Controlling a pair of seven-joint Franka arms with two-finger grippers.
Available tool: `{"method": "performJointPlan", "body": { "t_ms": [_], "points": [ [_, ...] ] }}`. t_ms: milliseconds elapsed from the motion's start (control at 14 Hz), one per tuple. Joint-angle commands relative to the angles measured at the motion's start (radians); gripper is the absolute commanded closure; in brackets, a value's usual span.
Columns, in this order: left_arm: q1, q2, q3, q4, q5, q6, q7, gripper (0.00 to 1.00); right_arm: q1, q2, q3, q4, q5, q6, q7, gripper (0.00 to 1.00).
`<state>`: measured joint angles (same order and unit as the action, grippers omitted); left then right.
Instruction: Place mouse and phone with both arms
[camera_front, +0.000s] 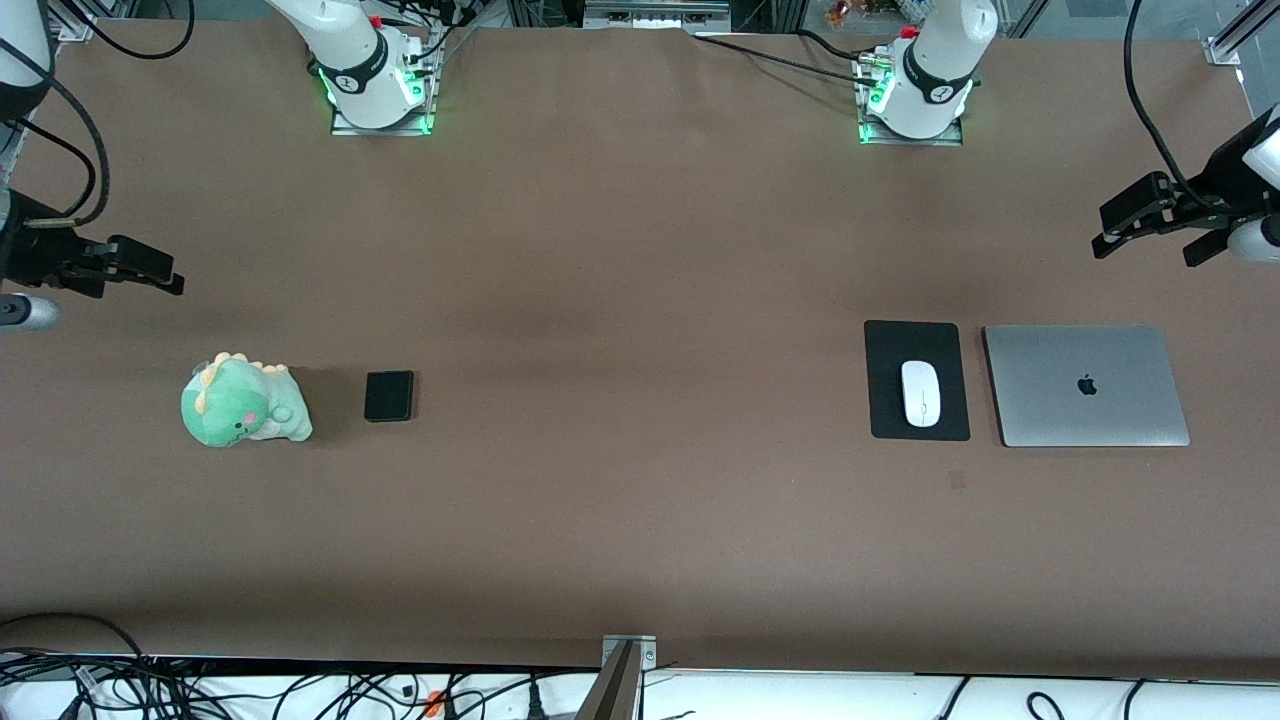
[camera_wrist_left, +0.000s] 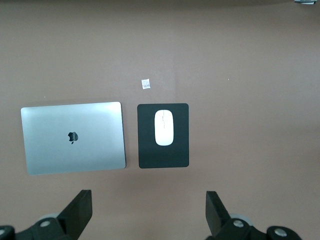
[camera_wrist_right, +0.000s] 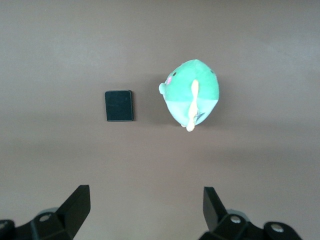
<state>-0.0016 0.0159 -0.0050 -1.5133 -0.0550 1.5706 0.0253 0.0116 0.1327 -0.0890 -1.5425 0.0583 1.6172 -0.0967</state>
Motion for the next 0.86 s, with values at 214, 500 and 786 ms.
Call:
{"method": "performJointPlan", "body": {
  "t_ms": [214, 500, 786],
  "points": [
    [0.000, 0.022, -0.001, 0.039, -0.022, -0.017, 0.007, 0.00, -0.015, 0.053, 0.028, 0.107, -0.052, 0.001, 0.028, 0.00],
    [0.000, 0.027, -0.001, 0.042, -0.009, -0.017, 0.011, 0.00, 0.001, 0.065, 0.026, 0.107, -0.054, 0.033, 0.028, 0.00],
    [0.002, 0.027, -0.001, 0.042, -0.012, -0.017, 0.015, 0.00, 0.001, 0.068, 0.026, 0.107, -0.052, 0.036, 0.026, 0.00]
  ]
}}
